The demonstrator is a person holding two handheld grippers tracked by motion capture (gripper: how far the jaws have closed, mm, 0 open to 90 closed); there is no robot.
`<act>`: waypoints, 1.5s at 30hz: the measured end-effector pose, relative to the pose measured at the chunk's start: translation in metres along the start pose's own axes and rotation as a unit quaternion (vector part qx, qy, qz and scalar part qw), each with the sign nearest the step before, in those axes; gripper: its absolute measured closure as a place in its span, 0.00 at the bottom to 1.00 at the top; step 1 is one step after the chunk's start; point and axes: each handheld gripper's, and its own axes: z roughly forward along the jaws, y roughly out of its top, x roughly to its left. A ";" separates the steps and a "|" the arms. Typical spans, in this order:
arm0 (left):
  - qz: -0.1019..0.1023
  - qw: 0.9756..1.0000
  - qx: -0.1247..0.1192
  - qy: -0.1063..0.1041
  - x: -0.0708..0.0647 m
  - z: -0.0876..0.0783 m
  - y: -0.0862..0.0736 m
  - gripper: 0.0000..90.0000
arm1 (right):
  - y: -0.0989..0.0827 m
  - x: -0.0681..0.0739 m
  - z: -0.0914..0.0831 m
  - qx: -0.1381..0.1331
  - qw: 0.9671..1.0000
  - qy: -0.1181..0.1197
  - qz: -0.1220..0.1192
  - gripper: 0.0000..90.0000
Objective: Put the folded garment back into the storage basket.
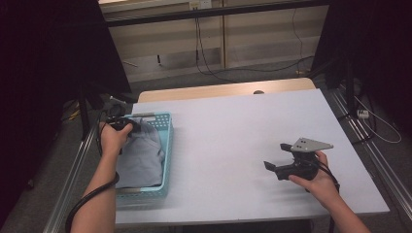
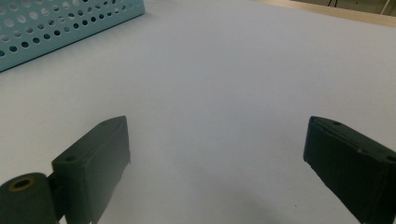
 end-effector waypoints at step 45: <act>0.144 0.979 0.003 -0.141 -0.117 -0.021 -0.010 0.26 | -0.001 -0.004 -0.011 -0.005 1.000 -0.012 0.008 0.08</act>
